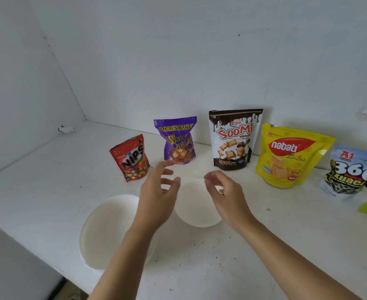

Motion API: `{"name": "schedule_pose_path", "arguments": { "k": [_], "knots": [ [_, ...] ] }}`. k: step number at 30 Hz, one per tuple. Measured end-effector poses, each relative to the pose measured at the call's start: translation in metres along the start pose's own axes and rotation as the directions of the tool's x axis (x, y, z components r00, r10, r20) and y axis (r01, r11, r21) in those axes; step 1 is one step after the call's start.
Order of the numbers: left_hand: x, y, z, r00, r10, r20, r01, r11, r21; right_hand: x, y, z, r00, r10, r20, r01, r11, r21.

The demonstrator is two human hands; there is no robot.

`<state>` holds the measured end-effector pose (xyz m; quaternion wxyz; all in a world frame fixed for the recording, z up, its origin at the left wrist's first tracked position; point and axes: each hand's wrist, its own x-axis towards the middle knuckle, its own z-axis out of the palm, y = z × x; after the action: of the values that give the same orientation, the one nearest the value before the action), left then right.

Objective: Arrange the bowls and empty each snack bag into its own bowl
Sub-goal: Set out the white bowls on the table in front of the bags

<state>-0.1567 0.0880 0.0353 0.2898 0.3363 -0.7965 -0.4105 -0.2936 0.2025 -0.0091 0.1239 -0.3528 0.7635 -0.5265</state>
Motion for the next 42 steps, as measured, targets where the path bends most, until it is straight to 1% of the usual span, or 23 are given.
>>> {"name": "schedule_pose_path", "arguments": {
  "k": [2,4,5,7,9,10,12,14,15,18,20,22,25,28,30,32,34,36,39,42],
  "knots": [
    [0.0,-0.006,-0.025,1.0,0.022,-0.004,-0.022,0.999,0.027,-0.005,-0.02,0.012,0.997,-0.046,0.061,0.045,0.999,0.024],
    [-0.002,-0.02,-0.049,0.999,0.027,-0.021,-0.025,0.996,0.086,-0.011,-0.034,0.028,0.989,-0.056,0.135,0.05,0.998,0.048],
    [-0.004,-0.029,-0.061,0.999,0.032,-0.043,-0.025,0.989,0.144,-0.015,-0.039,0.036,0.984,-0.063,0.168,0.053,0.997,0.06],
    [-0.007,-0.05,-0.082,0.997,0.014,-0.081,0.013,0.947,0.32,-0.023,-0.047,0.052,0.971,-0.072,0.226,0.056,0.995,0.077],
    [-0.01,-0.07,-0.103,0.995,-0.063,-0.081,0.093,0.892,0.442,-0.029,-0.052,0.067,0.952,-0.063,0.301,0.048,0.997,0.055],
    [-0.012,-0.079,-0.112,0.992,-0.111,-0.062,0.127,0.881,0.456,-0.031,-0.053,0.076,0.935,-0.05,0.352,0.043,0.999,0.029],
    [-0.016,-0.095,-0.125,0.983,-0.181,0.018,0.156,0.89,0.429,-0.035,-0.053,0.093,0.892,-0.022,0.452,0.043,0.998,-0.036],
    [-0.023,-0.11,-0.132,0.973,-0.213,0.091,0.166,0.915,0.367,-0.041,-0.053,0.11,0.863,0.016,0.505,0.034,0.996,-0.088],
    [-0.027,-0.117,-0.133,0.968,-0.229,0.107,0.182,0.924,0.335,-0.043,-0.052,0.118,0.86,0.045,0.509,0.017,0.993,-0.115],
    [-0.032,-0.136,-0.134,0.966,-0.247,0.074,0.224,0.946,0.232,-0.049,-0.046,0.135,0.883,0.132,0.45,-0.061,0.984,-0.169],
    [-0.031,-0.14,-0.135,0.966,-0.257,0.04,0.246,0.952,0.18,-0.051,-0.046,0.141,0.887,0.17,0.429,-0.125,0.984,-0.13],
    [-0.028,-0.142,-0.137,0.964,-0.263,0.036,0.255,0.955,0.153,-0.05,-0.049,0.146,0.881,0.186,0.435,-0.15,0.982,-0.117],
    [-0.021,-0.146,-0.141,0.965,-0.255,0.058,0.245,0.959,0.143,-0.043,-0.056,0.148,0.868,0.193,0.458,-0.151,0.98,-0.129],
    [-0.018,-0.146,-0.148,0.963,-0.245,0.111,0.229,0.964,0.137,-0.039,-0.062,0.142,0.845,0.192,0.499,-0.154,0.981,-0.118],
    [-0.017,-0.143,-0.153,0.969,-0.215,0.125,0.191,0.965,0.179,-0.039,-0.066,0.137,0.84,0.161,0.518,-0.105,0.985,-0.137],
    [-0.014,-0.135,-0.159,0.976,-0.173,0.131,0.143,0.967,0.21,-0.037,-0.069,0.131,0.855,0.122,0.504,-0.054,0.988,-0.147],
    [-0.008,-0.122,-0.163,0.983,-0.135,0.126,0.108,0.974,0.197,-0.033,-0.072,0.125,0.89,0.086,0.447,-0.04,0.993,-0.11],
    [-0.001,-0.106,-0.161,0.988,-0.086,0.126,0.062,0.981,0.184,-0.029,-0.074,0.114,0.929,0.063,0.365,-0.058,0.998,-0.023],
    [0.009,-0.079,-0.144,0.988,0.001,0.152,-0.019,0.992,0.121,-0.023,-0.071,0.09,0.979,0.048,0.198,-0.072,0.991,0.114],
    [0.02,-0.053,-0.108,0.984,0.071,0.161,-0.078,0.996,0.037,-0.017,-0.059,0.064,0.997,0.072,0.035,-0.078,0.977,0.197]
  ]
}}
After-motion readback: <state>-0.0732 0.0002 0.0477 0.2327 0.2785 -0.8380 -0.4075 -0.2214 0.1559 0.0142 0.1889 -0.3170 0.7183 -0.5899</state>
